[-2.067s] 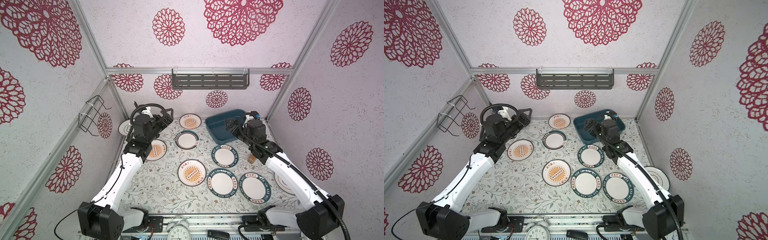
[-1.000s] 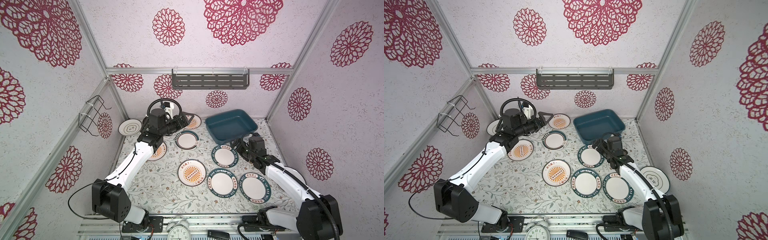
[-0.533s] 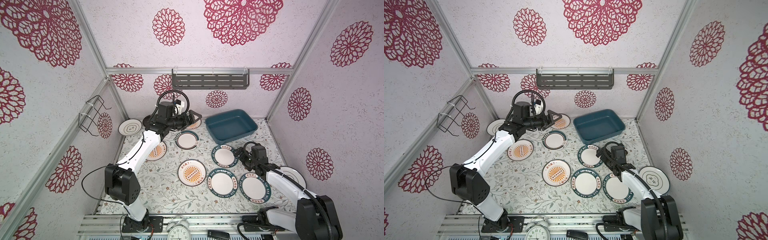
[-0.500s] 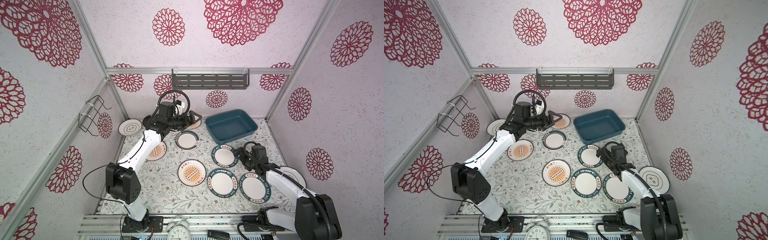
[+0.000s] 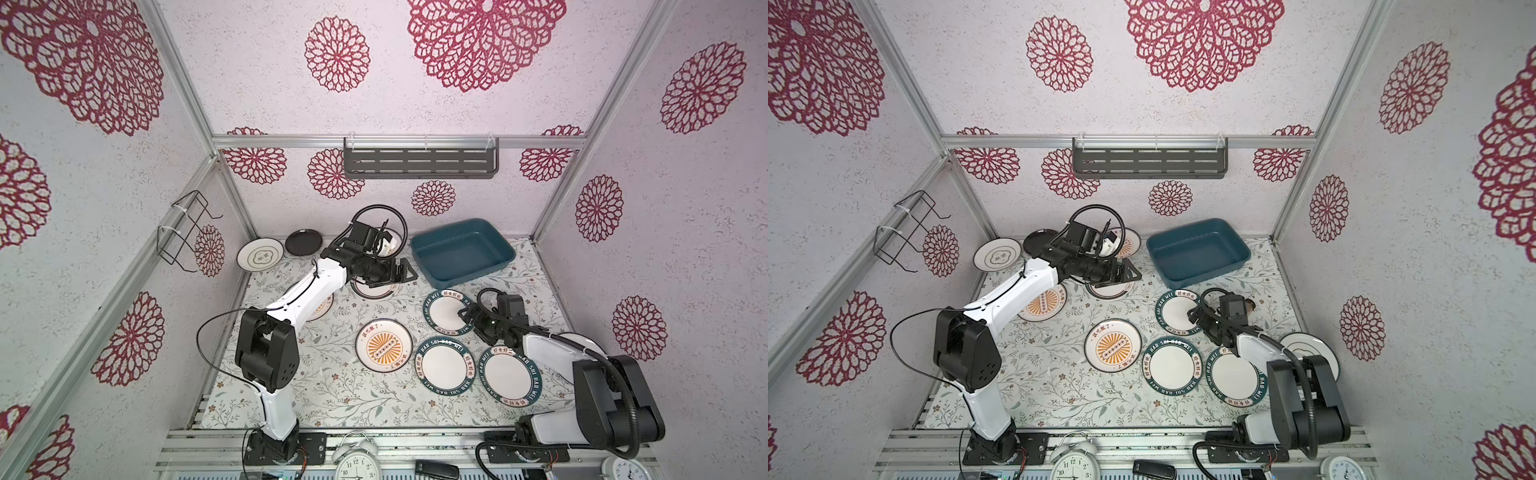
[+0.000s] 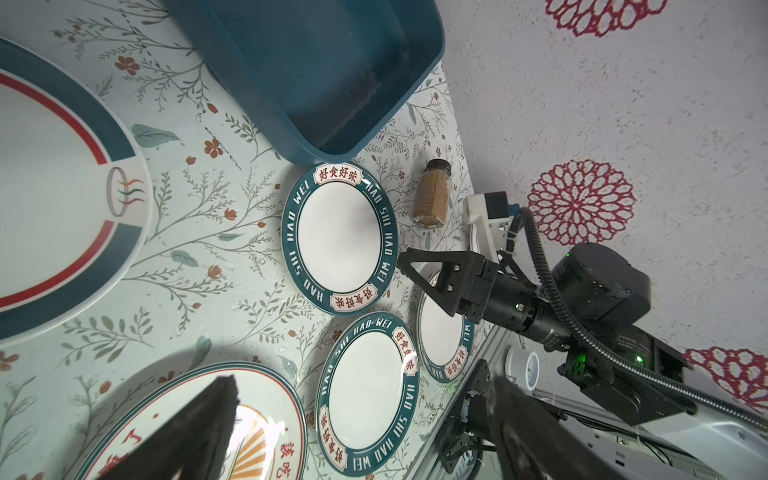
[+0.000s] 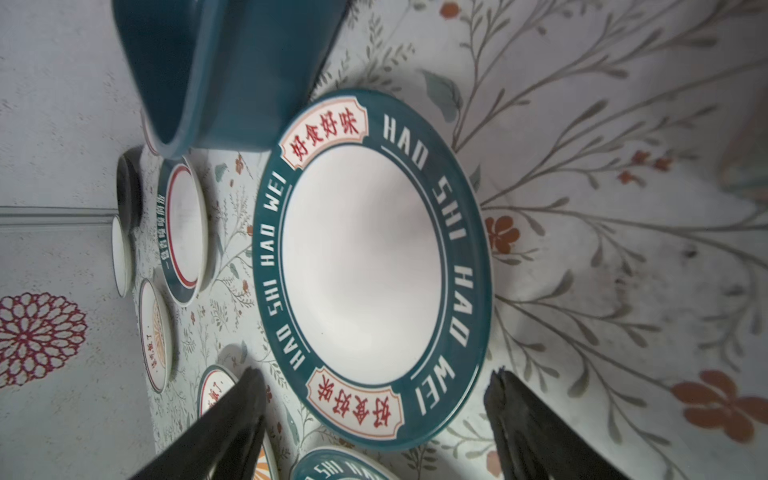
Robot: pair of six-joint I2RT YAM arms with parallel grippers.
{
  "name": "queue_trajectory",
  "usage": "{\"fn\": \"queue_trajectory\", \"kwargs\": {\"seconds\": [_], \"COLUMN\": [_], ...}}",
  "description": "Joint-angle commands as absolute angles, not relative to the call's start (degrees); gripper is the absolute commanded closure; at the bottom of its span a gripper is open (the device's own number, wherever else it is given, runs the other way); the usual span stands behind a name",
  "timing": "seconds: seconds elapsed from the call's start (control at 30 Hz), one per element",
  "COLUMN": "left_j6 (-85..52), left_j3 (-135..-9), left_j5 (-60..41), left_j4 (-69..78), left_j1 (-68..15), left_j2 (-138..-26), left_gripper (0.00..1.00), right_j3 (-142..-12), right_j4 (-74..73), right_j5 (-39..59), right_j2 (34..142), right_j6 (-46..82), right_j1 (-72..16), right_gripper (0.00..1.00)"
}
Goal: Place the plates into the plastic bin on the countertop
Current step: 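Raise both arms and move the right gripper toward the green-rimmed HAO SHI HAO WEI plate, then grasp the green-rimmed plate's edge with the right gripper and lift it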
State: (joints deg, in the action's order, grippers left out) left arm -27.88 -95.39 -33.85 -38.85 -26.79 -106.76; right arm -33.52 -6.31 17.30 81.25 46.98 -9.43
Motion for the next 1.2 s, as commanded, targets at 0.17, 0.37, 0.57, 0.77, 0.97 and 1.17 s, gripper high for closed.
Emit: {"fn": "queue_trajectory", "kwargs": {"seconds": [0.17,0.37,0.57,0.77,0.97,1.17], "left_j6": [-24.6,-24.6,-25.5,-25.9,-25.8,-25.5], "left_j3": [-96.8,-98.2,-99.1,-98.8,-98.4,-98.3], "left_j5": [-36.2,-36.7,-36.2,-36.1,-35.5,-35.4], "left_j4": [-40.6,-41.1,-40.9,-40.5,-40.3,-40.4], "left_j1": [-26.6,-26.5,-26.5,-26.6,-26.6,-26.5], "left_j2": [-109.5,-111.0,-110.8,-110.0,-109.3,-109.2], "left_gripper": [0.03,0.03,0.03,0.03,0.03,0.03], "right_j3": [-32.7,-32.5,-31.2,-29.8,-29.3,-29.5], "right_j4": [-10.7,-13.4,-15.6,-18.9,-20.6,-19.1], "right_j5": [19.5,21.6,23.0,23.2,23.3,23.5], "right_j2": [83.2,85.4,86.8,88.3,88.9,87.6], "right_j6": [46.9,48.1,49.6,51.6,52.9,52.9], "right_j1": [-8.3,-6.5,-4.9,-4.1,-4.0,-4.0], "right_gripper": [0.22,0.36,0.57,0.76,0.86,0.97]}}
